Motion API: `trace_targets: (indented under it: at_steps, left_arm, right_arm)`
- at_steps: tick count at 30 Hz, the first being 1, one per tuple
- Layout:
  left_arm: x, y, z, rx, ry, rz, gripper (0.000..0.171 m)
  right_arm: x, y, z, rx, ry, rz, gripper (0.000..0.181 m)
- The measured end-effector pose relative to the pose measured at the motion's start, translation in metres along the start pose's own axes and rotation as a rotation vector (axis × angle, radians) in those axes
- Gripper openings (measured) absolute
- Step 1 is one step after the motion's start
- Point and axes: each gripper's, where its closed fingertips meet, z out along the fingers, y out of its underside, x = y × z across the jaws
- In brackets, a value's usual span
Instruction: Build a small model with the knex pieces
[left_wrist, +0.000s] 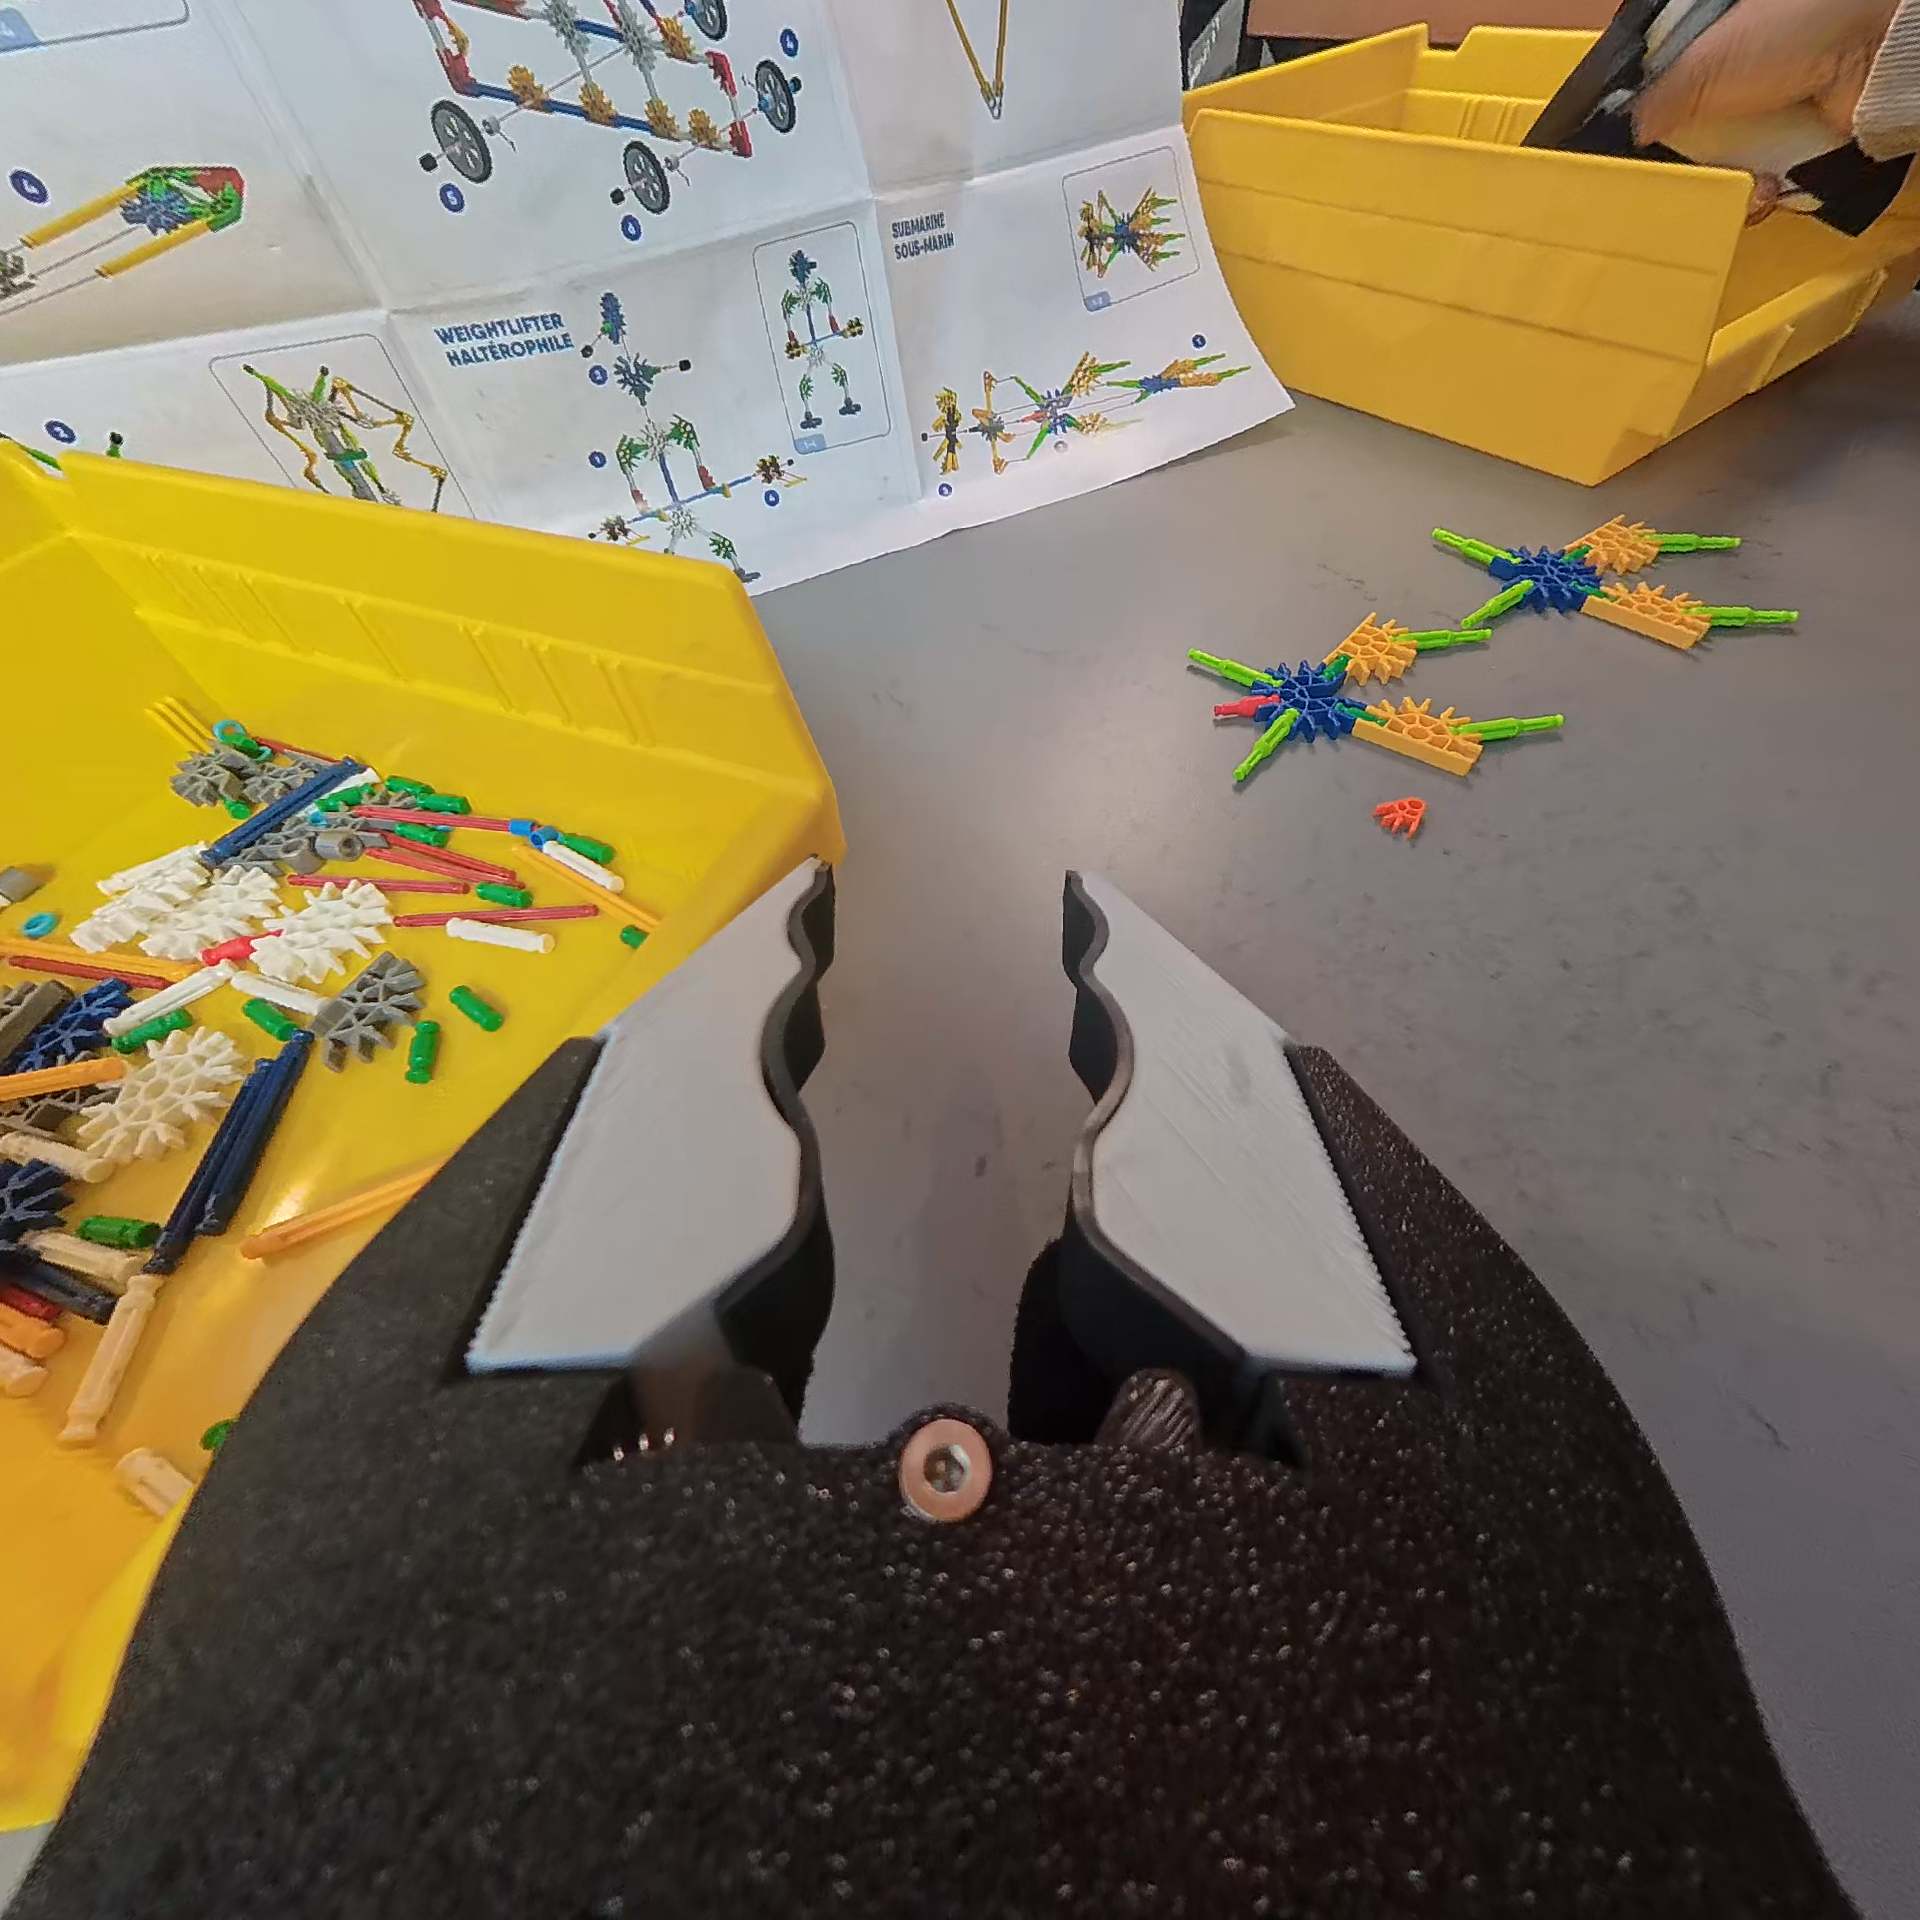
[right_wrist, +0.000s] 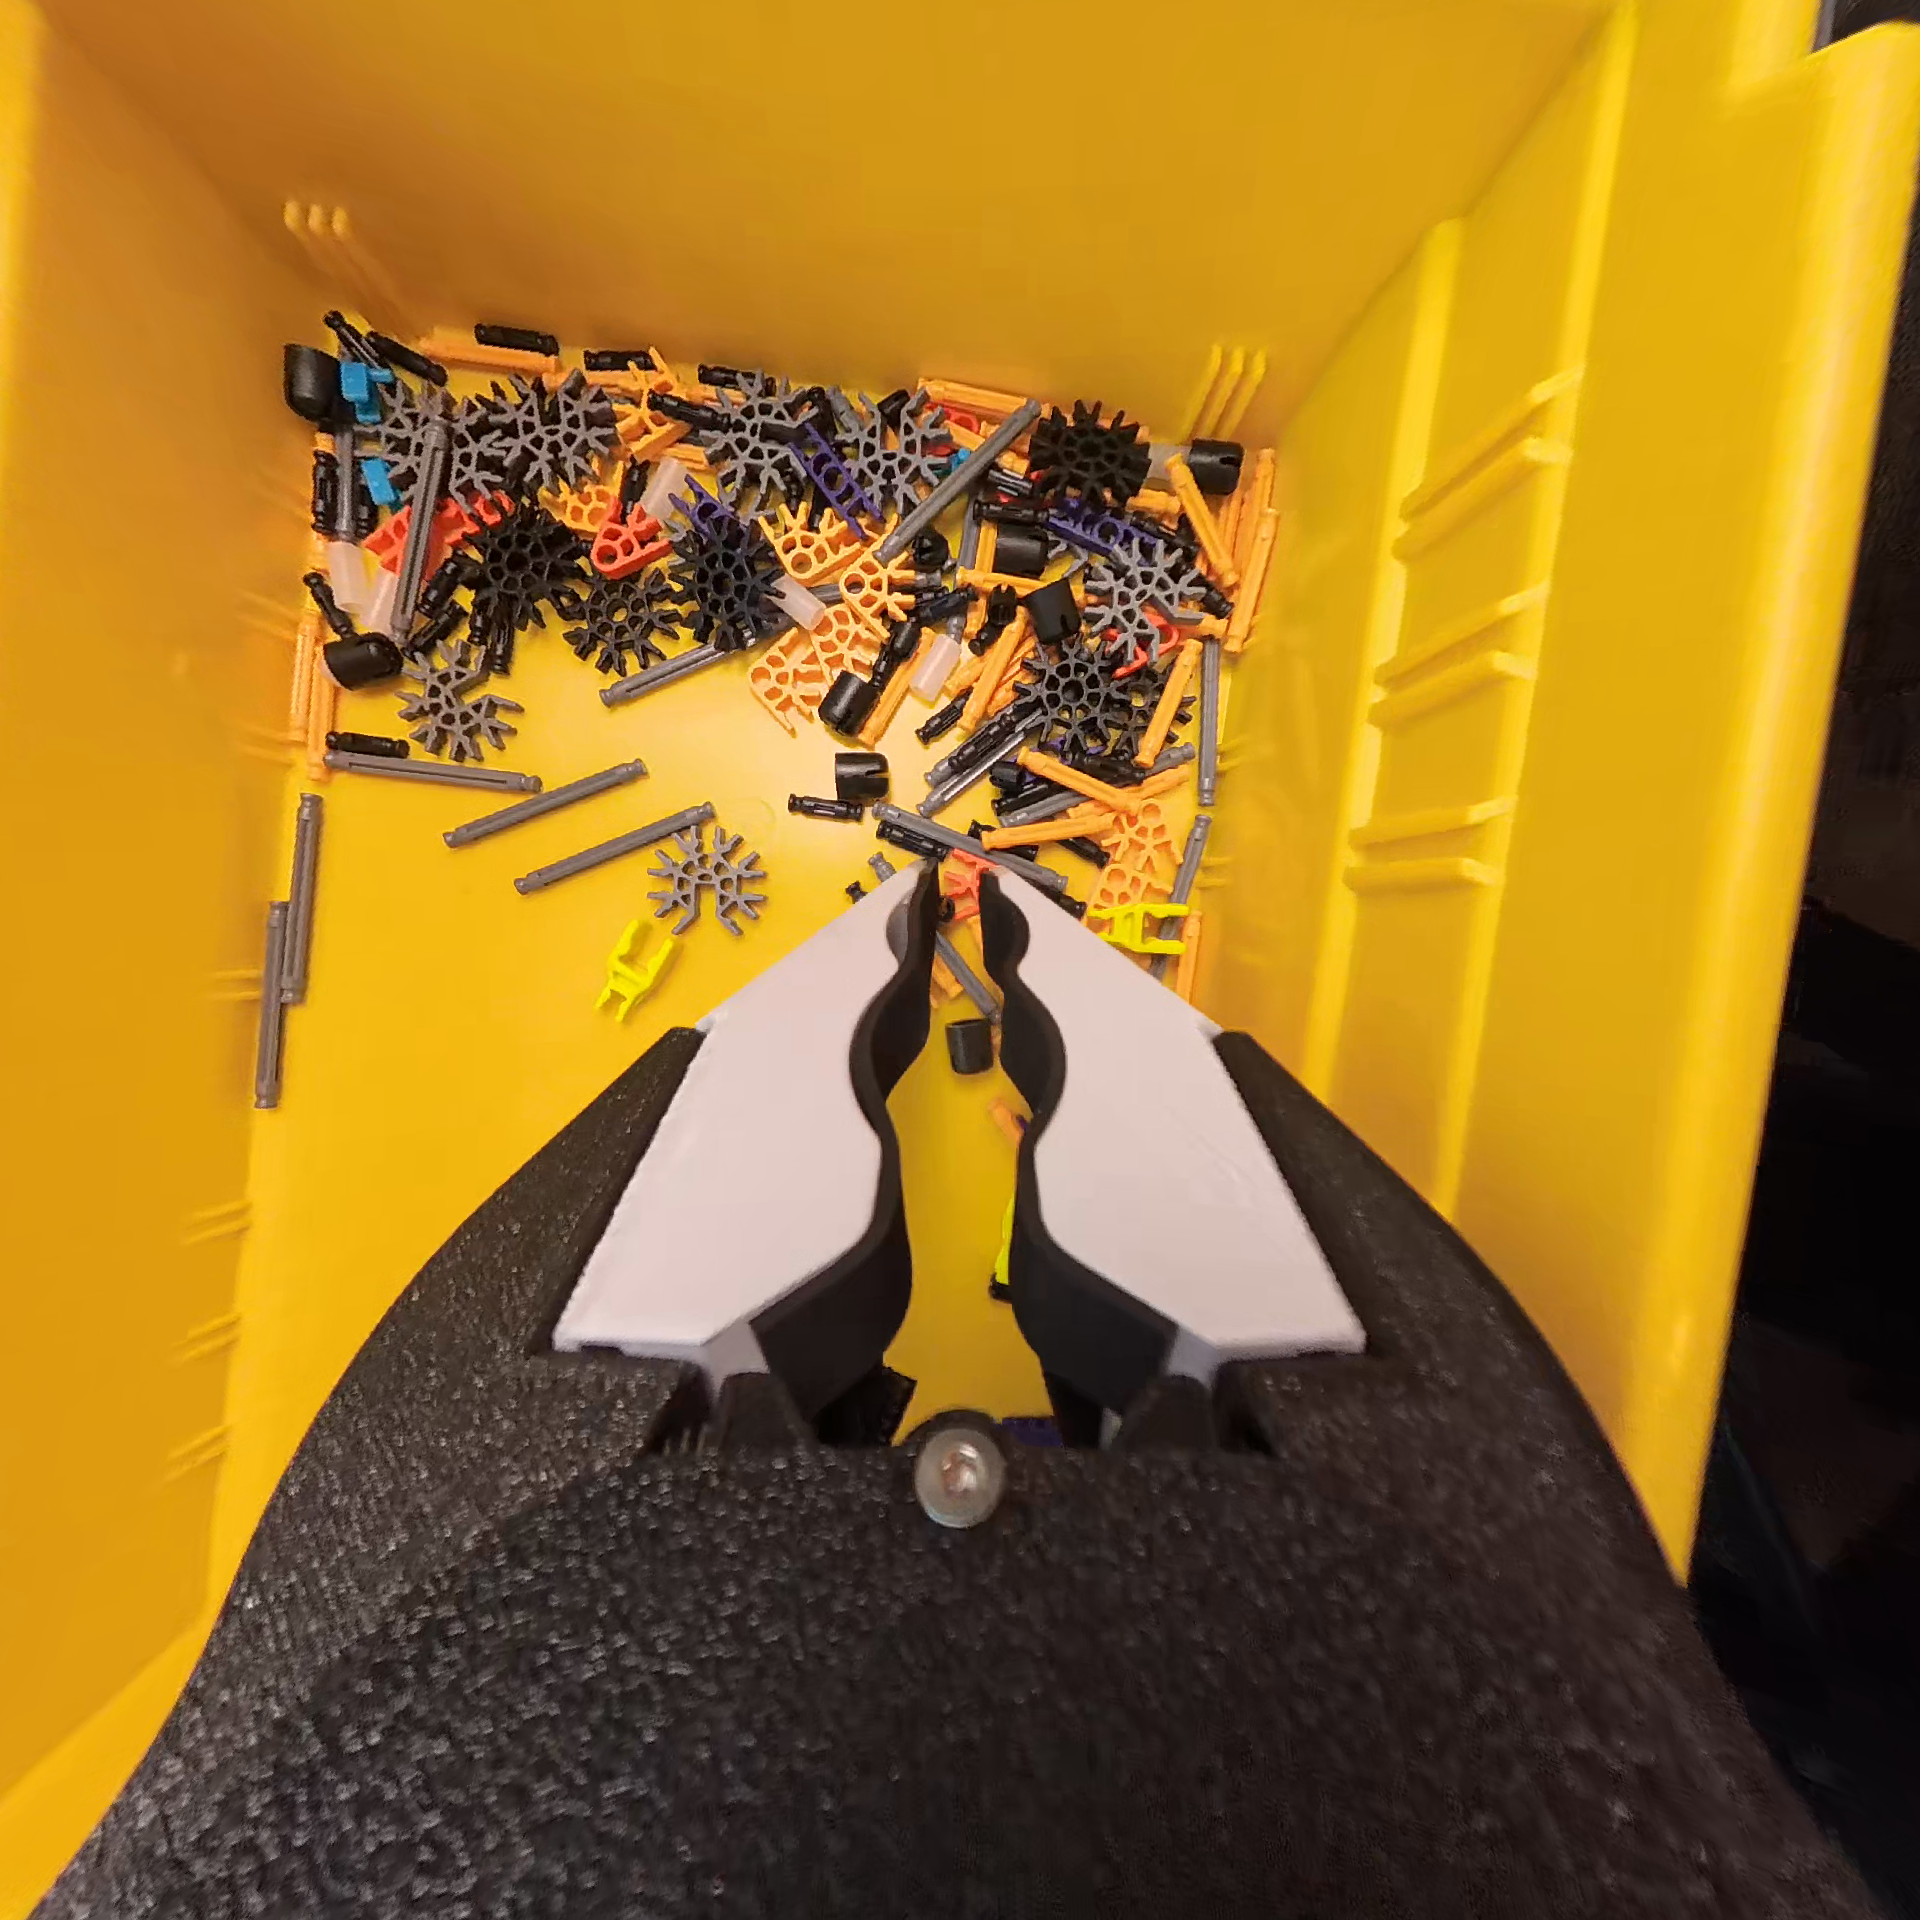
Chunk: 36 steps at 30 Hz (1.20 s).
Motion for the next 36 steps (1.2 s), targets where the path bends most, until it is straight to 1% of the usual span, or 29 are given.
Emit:
trace_targets:
  at_steps: [3, 6, 7, 9, 12, 17, 19, 20, 27, 31, 34, 35, 36]
  left_arm:
    - [0.000, -0.004, 0.001, 0.005, -0.003, -0.007, 0.044]
    - [-0.001, -0.005, 0.001, 0.008, -0.003, -0.011, 0.044]
    - [-0.001, -0.005, 0.001, 0.008, -0.001, -0.012, 0.044]
    - [0.000, -0.004, 0.001, 0.006, 0.004, -0.012, 0.044]
    - [0.002, -0.003, 0.002, 0.000, 0.008, -0.006, 0.044]
    - [0.000, -0.001, 0.003, -0.005, 0.005, -0.010, 0.044]
    - [0.000, -0.001, 0.003, -0.007, 0.004, -0.010, 0.044]
    - [0.000, -0.001, 0.003, -0.007, 0.005, -0.009, 0.044]
    - [0.002, -0.002, 0.003, -0.004, 0.007, -0.004, 0.044]
    - [0.002, -0.002, 0.002, -0.002, 0.006, -0.002, 0.044]
    - [0.003, -0.003, 0.002, 0.001, 0.008, 0.001, 0.044]
    - [0.003, -0.004, 0.001, 0.001, 0.008, 0.002, 0.044]
    - [0.003, -0.004, 0.001, 0.002, 0.008, 0.003, 0.044]
  right_arm:
    - [-0.001, 0.001, 0.004, -0.011, 0.023, -0.016, 0.002]
    - [-0.020, 0.002, 0.000, -0.023, -0.088, -0.006, 0.000]
    - [-0.020, 0.000, -0.001, -0.012, -0.083, -0.009, 0.000]
    - [-0.018, -0.004, -0.003, 0.002, -0.063, -0.005, 0.004]
    - [-0.018, 0.000, 0.001, -0.021, -0.054, -0.017, 0.011]
    - [-0.022, -0.002, 0.003, -0.022, -0.061, -0.025, 0.011]
    - [-0.030, 0.005, 0.002, -0.058, -0.080, -0.054, 0.020]
    - [-0.030, 0.006, 0.001, -0.063, -0.070, -0.075, 0.020]
    - [-0.027, 0.004, 0.002, -0.031, -0.090, -0.032, 0.012]
    - [-0.027, 0.002, 0.003, -0.024, -0.105, -0.026, 0.011]
    - [-0.027, 0.000, 0.004, 0.012, -0.090, -0.129, 0.002]
    - [-0.028, -0.003, 0.001, 0.042, -0.081, -0.162, 0.000]
    - [-0.032, -0.012, -0.006, 0.114, -0.089, -0.194, 0.000]
